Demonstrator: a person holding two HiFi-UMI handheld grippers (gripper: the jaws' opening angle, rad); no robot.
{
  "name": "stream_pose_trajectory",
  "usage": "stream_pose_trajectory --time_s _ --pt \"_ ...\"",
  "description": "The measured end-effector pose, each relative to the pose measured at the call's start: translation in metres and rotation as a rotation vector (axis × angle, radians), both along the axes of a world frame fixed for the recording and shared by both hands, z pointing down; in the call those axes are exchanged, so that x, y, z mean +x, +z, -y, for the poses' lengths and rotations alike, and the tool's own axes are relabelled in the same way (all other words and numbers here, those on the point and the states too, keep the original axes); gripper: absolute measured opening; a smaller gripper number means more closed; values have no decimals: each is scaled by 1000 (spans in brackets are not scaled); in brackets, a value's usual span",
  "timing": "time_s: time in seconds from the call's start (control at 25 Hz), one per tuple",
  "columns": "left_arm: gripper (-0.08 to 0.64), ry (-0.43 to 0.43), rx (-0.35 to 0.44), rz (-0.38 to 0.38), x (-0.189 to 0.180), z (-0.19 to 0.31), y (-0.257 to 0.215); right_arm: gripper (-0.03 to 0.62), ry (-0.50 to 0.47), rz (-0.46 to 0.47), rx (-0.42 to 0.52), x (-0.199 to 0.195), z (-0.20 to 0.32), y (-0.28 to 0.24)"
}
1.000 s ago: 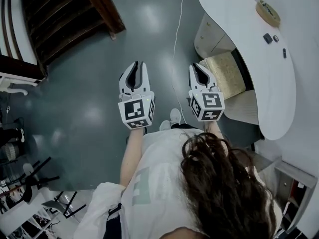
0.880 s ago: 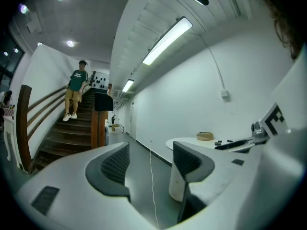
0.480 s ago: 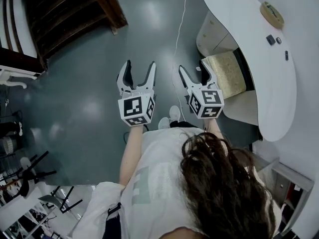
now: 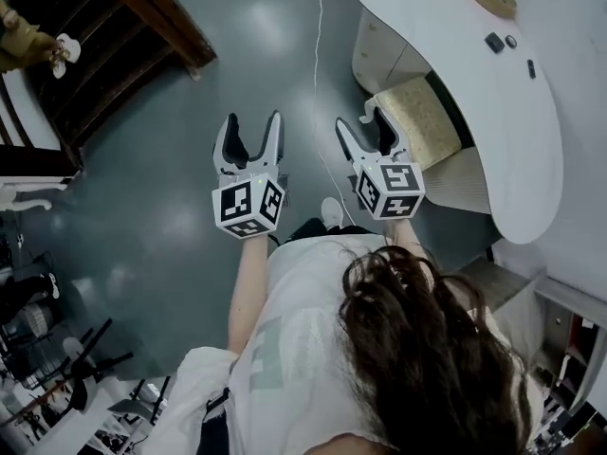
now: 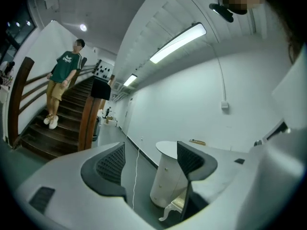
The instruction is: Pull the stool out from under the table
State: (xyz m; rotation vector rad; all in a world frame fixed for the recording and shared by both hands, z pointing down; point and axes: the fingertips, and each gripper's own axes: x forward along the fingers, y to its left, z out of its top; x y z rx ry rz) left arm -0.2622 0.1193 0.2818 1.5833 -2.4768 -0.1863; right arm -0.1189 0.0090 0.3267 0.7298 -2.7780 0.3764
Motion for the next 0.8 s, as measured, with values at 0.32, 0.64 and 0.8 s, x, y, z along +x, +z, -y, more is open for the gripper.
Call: stream_pose_trajectory --time_s 0.32,0.64,0.8 --pt "314 255 11 3 41 104 13 318 238 -42 20 63 64 15" --pt "314 573 36 31 88 222 10 318 618 -67 5 143 115 15" --pt "314 797 39 40 125 268 7 318 836 -79 0 175 121 14"
